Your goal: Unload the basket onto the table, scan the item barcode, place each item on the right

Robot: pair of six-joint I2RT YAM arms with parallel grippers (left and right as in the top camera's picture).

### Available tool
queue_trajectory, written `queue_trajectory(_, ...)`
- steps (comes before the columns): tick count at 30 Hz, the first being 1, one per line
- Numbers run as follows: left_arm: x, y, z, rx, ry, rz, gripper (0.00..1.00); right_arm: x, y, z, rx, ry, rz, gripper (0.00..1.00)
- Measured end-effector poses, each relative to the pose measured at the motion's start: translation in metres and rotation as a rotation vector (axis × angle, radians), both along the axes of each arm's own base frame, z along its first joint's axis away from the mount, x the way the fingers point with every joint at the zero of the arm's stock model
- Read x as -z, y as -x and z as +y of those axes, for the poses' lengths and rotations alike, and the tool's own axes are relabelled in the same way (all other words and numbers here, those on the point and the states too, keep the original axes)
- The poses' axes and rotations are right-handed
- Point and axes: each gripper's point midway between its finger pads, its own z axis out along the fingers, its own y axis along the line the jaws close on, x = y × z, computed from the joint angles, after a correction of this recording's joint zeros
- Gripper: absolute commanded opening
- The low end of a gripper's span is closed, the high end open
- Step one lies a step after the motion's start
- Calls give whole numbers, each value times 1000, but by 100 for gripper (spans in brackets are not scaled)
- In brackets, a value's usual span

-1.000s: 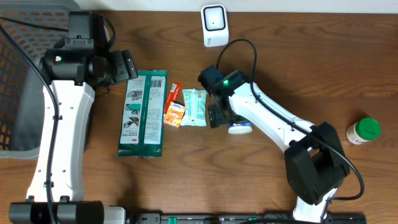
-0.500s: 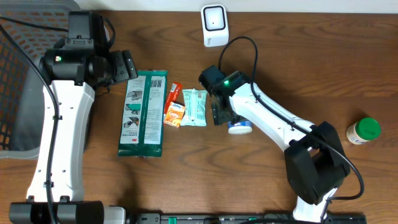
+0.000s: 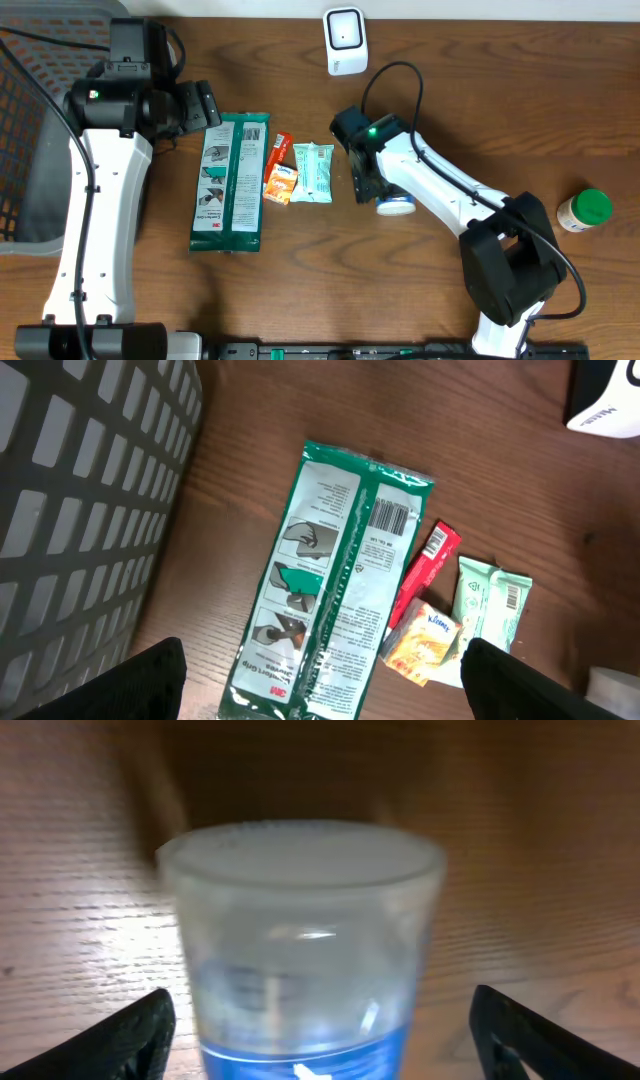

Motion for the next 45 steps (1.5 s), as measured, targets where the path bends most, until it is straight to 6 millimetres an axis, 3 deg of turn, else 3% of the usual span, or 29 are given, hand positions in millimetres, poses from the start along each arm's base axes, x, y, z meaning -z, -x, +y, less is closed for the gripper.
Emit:
queue_trajectory(6,0,0,0,0,0,0,88,12,6,-1,-7,-11,21,73)
queue_trajectory(9,0,0,0,0,0,0,88,16,7,0,-4,-21,22,72)
queue_trajectory(20,0,0,0,0,0,0,88,19,-2,-9,55,-83,31,77)
queue_trajectory(31,0,0,0,0,0,0,88,23,-13,-4,42,-161,27,83)
queue_trajectory(38,0,0,0,0,0,0,88,23,-13,-3,34,-169,29,93)
queue_trajectory(45,0,0,0,0,0,0,88,24,-19,-13,45,-205,47,93)
